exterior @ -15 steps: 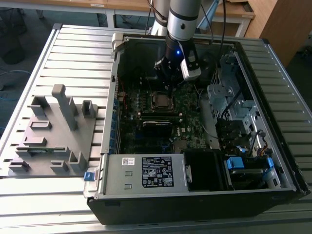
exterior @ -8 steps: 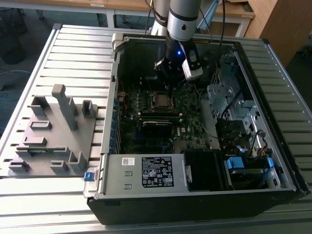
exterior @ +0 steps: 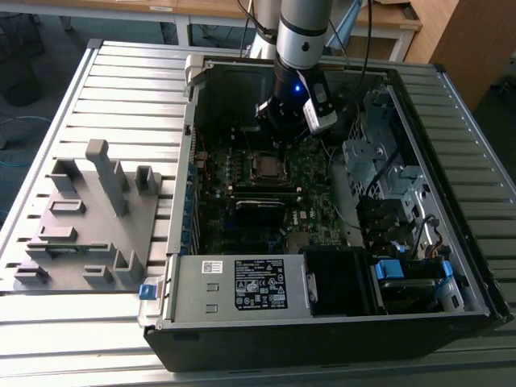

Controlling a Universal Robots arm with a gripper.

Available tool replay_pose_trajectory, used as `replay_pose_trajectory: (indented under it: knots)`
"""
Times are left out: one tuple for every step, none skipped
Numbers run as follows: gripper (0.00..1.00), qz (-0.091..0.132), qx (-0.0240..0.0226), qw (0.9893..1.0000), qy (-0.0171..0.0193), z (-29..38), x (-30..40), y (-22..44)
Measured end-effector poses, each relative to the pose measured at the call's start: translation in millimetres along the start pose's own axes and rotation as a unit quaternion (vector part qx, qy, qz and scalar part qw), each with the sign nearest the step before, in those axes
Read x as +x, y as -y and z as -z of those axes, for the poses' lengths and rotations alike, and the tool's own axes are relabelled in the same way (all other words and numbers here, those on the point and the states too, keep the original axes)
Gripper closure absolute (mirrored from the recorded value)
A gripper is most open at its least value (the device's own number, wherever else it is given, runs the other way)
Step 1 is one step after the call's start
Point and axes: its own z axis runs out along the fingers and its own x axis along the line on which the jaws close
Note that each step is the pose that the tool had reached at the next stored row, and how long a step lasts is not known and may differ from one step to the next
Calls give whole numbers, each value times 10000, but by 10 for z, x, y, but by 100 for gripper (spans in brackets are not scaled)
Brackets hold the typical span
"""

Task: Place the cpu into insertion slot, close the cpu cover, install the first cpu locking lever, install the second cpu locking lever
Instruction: 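Close the cpu cover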

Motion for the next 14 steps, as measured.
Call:
replay_pose_trajectory:
  knots:
    - [90, 36, -11, 10000, 3, -2, 0, 0]
    - [90, 73, -21, 10000, 5, -4, 0, 0]
    - [90, 111, -36, 9999, 7, -5, 0, 0]
    - [90, 146, -65, 9999, 8, -6, -1, 0]
    - [90, 170, -104, 9998, 9, -7, -1, 0]
    - [90, 177, -164, 9997, 8, -7, 0, 1]
    - [90, 180, -255, 9995, 6, -6, 0, 3]
    - [90, 182, -342, 9992, 5, -7, 0, 6]
    - [90, 184, -425, 9989, 5, -7, -1, 10]
    - [90, 184, -440, 9989, 5, -8, -1, 13]
    - [90, 184, -443, 9988, 10, -11, 0, 16]
    - [90, 184, -446, 9988, 25, -18, 0, 19]
    - [90, 184, -446, 9988, 48, -26, 1, 21]
    - [90, 185, -448, 9988, 72, -35, 4, 22]
